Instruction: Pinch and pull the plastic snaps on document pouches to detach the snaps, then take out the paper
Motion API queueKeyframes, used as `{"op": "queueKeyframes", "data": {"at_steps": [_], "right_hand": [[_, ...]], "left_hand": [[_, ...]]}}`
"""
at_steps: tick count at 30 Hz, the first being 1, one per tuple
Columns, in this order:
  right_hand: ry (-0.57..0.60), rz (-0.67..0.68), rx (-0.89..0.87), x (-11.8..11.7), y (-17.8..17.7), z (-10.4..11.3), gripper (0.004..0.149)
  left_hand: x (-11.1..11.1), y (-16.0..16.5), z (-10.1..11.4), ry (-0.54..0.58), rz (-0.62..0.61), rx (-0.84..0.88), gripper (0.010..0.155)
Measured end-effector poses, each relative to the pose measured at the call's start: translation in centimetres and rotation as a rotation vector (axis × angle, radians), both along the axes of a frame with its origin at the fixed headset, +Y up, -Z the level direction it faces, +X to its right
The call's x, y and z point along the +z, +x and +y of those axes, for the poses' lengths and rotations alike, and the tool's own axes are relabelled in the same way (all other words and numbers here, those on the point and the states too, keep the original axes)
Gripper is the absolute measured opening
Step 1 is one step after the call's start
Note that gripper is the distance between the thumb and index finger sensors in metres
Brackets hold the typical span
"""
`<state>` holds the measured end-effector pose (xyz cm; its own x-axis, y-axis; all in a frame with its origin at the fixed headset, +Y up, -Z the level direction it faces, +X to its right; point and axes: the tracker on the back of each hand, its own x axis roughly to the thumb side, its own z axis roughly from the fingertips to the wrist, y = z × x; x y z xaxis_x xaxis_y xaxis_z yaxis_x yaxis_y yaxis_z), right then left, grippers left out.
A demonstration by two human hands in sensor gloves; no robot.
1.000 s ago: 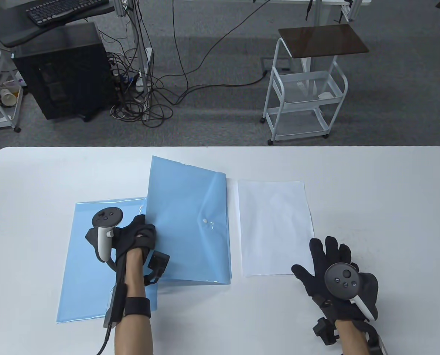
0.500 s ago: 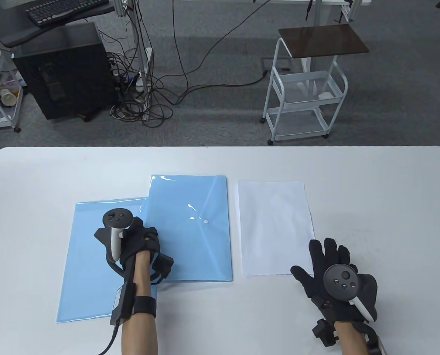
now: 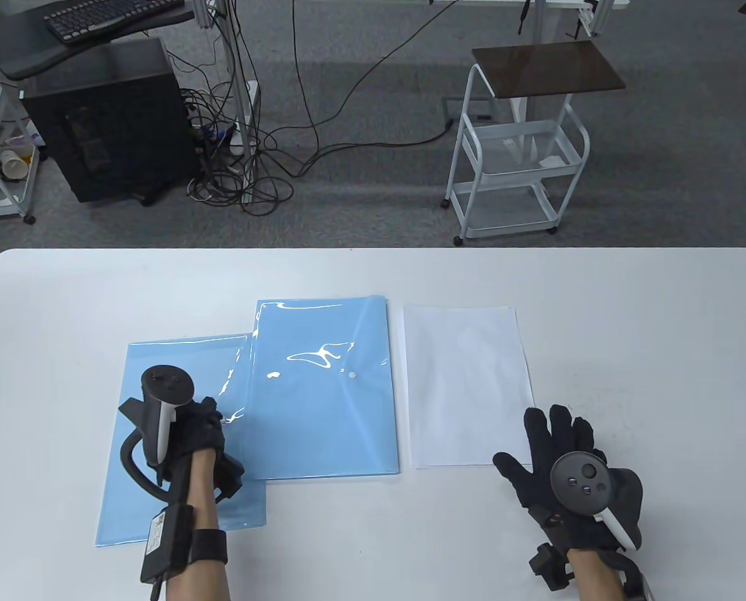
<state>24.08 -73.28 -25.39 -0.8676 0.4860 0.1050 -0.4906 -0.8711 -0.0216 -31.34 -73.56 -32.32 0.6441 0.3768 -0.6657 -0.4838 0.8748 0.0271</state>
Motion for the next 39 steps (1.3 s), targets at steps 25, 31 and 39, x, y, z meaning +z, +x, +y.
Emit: {"op": "queueKeyframes", "data": {"at_steps": [25,31,39], "right_hand": [[-0.019,-0.015,0.016,0.0,-0.2,0.1,0.087],[-0.02,-0.012,0.012,0.0,-0.2,0.2,0.087],[-0.012,-0.006,-0.005,0.0,-0.1,0.4,0.086]], "left_hand": [[3.3,-8.5,-3.5,-0.231,0.135,0.038,0.094],[3.5,-8.2,-3.1,-0.189,0.165,-0.034,0.051],[3.7,-6.0,-1.3,-0.202,0.194,-0.291,0.042]]}}
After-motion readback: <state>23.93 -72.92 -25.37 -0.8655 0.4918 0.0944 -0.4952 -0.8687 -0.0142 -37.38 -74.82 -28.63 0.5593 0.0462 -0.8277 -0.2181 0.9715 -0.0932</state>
